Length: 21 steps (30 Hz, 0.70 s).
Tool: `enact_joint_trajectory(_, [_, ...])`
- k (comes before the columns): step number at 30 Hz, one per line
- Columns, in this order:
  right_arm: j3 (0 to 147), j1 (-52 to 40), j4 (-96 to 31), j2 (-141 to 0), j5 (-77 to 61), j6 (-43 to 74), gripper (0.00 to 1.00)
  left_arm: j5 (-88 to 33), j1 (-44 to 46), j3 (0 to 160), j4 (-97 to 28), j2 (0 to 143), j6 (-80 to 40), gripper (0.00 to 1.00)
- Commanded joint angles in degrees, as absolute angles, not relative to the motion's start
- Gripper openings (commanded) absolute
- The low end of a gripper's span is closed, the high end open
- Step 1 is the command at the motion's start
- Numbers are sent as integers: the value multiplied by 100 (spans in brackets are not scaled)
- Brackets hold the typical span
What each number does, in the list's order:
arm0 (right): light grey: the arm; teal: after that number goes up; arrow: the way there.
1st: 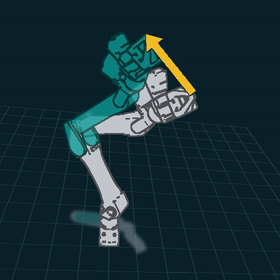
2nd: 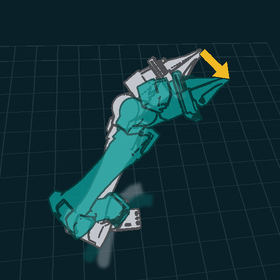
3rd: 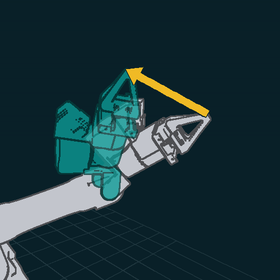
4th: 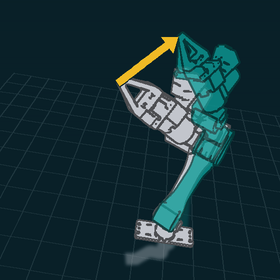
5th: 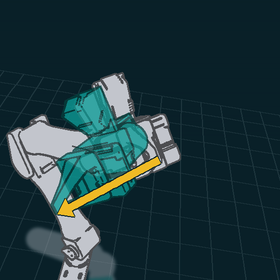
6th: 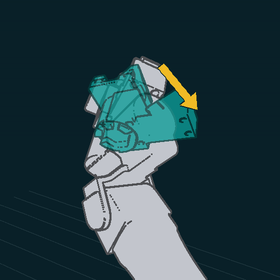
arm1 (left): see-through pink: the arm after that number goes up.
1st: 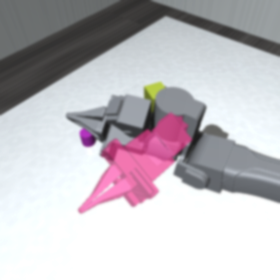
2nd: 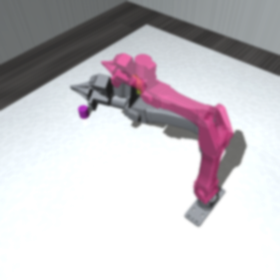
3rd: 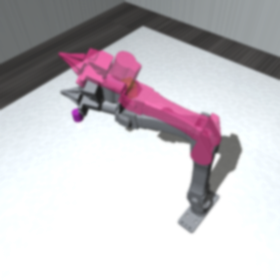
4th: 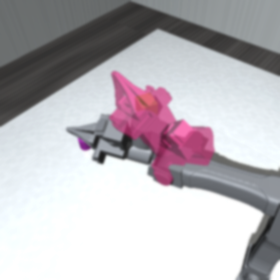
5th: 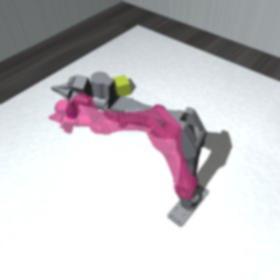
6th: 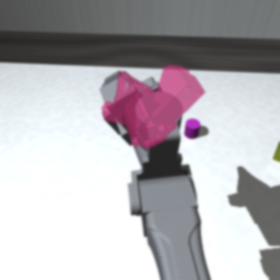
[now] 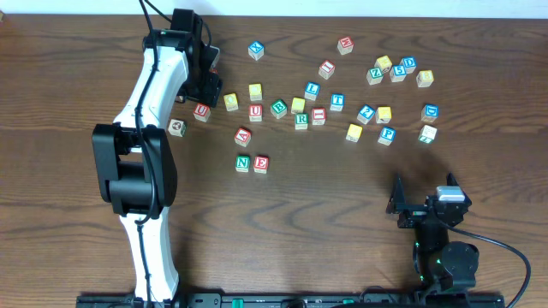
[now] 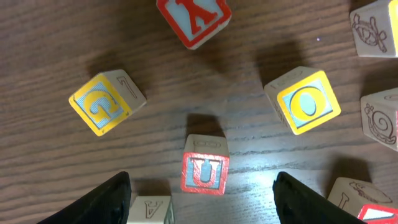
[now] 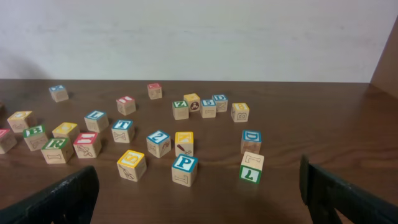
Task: Spell out NEURIPS
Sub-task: 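Move the left gripper forward over the red U block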
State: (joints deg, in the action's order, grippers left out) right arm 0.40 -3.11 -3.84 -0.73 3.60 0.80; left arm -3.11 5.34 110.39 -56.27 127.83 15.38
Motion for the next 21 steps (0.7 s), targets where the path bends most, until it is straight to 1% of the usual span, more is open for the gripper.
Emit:
enact_joint_trajectory(1, [32,-270,-405,-49,346,34,99,-362,526,10921,-5548,12851,1693,72])
enact_joint_trajectory(21, [32,-270,-405,-49,346,34,99,-366,526,10414,-5205,12851,1691,71])
